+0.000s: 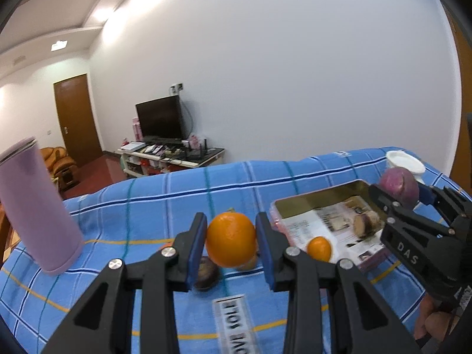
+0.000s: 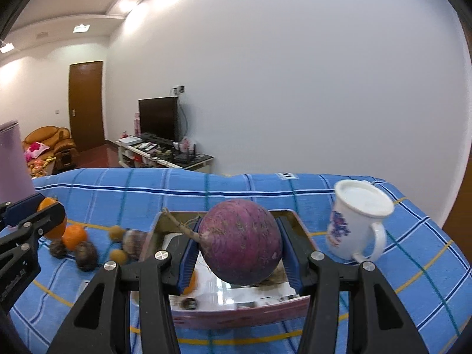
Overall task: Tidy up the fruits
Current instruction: 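Carry the turnip into the pink tin and release it while the left tool carries the orange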
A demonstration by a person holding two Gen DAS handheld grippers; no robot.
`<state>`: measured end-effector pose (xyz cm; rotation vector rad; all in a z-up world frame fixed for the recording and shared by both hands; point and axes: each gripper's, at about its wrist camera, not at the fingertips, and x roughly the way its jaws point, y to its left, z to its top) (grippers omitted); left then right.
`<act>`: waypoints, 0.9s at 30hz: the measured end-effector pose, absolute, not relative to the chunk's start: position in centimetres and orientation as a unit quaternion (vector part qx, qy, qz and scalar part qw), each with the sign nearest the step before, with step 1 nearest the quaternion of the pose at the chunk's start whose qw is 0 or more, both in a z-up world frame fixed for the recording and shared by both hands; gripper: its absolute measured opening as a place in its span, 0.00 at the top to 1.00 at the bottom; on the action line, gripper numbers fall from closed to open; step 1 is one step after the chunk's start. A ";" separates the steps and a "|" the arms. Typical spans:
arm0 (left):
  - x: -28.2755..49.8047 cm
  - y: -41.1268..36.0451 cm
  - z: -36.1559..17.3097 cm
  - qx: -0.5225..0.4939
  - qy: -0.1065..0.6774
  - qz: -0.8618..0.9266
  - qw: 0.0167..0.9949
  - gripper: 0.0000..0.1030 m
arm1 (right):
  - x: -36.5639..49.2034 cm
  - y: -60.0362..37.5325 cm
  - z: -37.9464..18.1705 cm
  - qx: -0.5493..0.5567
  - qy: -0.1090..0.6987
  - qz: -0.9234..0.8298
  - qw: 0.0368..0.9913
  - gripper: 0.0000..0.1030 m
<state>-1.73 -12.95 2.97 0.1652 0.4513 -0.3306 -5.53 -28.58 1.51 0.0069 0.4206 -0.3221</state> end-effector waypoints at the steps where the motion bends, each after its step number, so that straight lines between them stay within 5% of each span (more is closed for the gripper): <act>1: -1.7 -13.7 3.0 0.083 0.223 -0.167 0.957 0.65 | -5.5 -29.0 1.4 0.004 0.209 -0.163 0.964 0.49; 27: 1.0 -20.3 -0.3 0.096 0.268 -0.176 0.942 0.65 | -1.6 -32.6 -2.5 0.007 0.312 -0.139 0.940 0.49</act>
